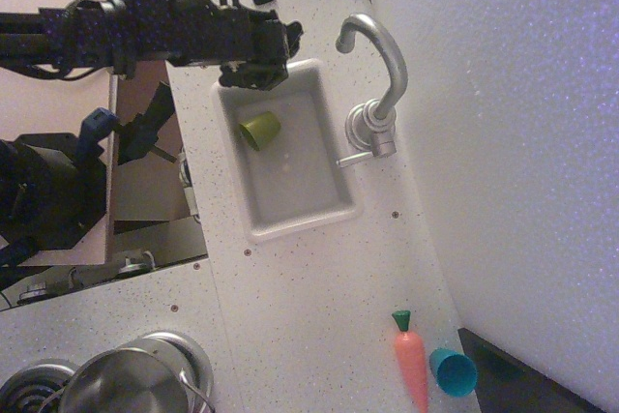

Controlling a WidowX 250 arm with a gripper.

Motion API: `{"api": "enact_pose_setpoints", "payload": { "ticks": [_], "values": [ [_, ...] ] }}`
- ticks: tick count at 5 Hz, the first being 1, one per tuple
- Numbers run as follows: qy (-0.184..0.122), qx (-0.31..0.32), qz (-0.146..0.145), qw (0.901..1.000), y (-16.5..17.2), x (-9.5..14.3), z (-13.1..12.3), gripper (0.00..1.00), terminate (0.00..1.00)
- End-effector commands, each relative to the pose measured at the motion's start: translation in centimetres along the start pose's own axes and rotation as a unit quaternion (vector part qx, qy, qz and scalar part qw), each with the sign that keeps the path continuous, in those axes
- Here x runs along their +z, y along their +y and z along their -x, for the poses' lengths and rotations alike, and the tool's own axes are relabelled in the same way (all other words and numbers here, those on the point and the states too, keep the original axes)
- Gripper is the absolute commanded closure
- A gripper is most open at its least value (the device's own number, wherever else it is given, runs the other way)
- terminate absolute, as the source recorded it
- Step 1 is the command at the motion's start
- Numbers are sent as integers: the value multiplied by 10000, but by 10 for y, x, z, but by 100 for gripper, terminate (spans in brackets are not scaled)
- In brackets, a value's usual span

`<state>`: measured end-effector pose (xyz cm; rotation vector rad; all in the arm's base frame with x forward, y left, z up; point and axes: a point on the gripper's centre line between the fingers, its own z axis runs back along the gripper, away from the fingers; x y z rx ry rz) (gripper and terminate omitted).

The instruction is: Turn faucet left

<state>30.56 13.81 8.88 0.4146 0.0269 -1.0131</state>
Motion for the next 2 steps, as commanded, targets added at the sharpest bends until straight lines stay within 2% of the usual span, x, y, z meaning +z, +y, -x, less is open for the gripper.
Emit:
{"api": "enact_pose_setpoints", "payload": {
  "ticks": [1,2],
  "values": [
    [-799,-864,-76,9930,8,16,-21,0,0],
    [-905,-1221,44,9884,5,14,-34,0,100]
  ]
}}
